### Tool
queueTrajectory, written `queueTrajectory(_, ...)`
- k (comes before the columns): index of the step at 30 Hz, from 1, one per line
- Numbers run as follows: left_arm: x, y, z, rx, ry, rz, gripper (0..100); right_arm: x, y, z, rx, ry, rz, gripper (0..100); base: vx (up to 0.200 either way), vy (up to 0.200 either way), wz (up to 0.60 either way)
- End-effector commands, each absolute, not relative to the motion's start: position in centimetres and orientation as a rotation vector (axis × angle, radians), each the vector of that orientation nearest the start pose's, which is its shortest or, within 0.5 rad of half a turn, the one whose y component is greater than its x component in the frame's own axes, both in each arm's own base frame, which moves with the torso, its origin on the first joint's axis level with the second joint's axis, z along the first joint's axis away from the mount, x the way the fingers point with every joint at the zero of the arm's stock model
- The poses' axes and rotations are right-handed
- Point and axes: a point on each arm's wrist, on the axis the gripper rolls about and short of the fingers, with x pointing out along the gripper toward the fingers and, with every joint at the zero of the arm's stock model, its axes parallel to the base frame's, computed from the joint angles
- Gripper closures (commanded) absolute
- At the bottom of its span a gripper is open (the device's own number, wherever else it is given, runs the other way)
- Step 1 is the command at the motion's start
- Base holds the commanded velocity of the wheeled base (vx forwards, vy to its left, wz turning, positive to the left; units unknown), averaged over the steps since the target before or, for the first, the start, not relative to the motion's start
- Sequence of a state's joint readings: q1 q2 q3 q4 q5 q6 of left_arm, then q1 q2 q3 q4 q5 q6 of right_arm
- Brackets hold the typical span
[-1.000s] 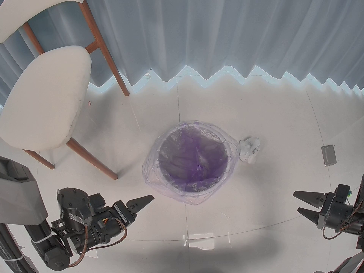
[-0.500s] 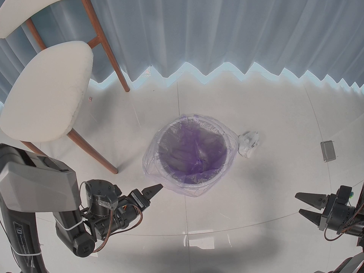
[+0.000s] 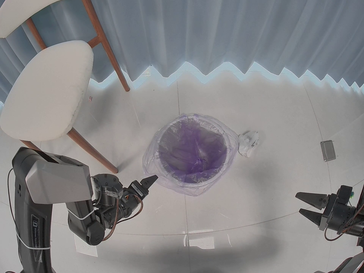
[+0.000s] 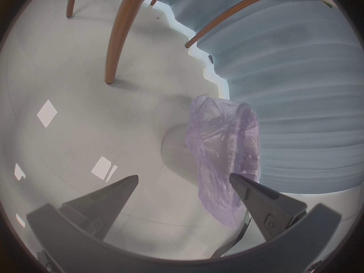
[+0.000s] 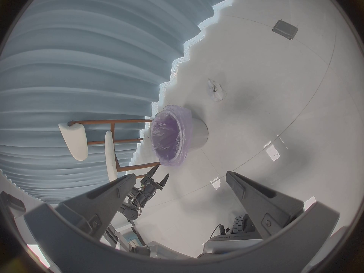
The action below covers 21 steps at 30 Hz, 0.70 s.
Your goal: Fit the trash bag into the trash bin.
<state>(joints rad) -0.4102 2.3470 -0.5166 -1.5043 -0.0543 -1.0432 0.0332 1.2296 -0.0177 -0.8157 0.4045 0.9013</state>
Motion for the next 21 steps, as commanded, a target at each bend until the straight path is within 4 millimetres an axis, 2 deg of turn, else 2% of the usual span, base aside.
queueTrajectory(1,32.2,-13.7,-1.2,-0.966,0.499,-0.251,0,12.2,1.3,10.4,0.949,0.574,0.222,0,0.000,0.000,0.00)
queueTrajectory(4,32.8,-13.8,-1.2,-0.969,0.486,-0.263,0,12.1,1.3,10.4,0.949,0.576,0.221,0,0.000,0.000,0.00)
queueTrajectory(8,33.8,-14.1,-2.3,-0.965,0.484,-0.259,0,12.2,1.3,10.4,0.950,0.575,0.220,0,0.000,0.000,0.00)
queueTrajectory(14,34.2,-14.1,-3.7,-0.962,0.500,-0.245,0,12.0,1.3,10.5,0.951,0.563,0.224,0,0.000,0.000,0.00)
queueTrajectory(21,35.4,-14.5,-3.9,-0.926,0.504,-0.244,0,12.0,1.2,10.6,0.953,0.557,0.221,0,0.000,0.000,0.00)
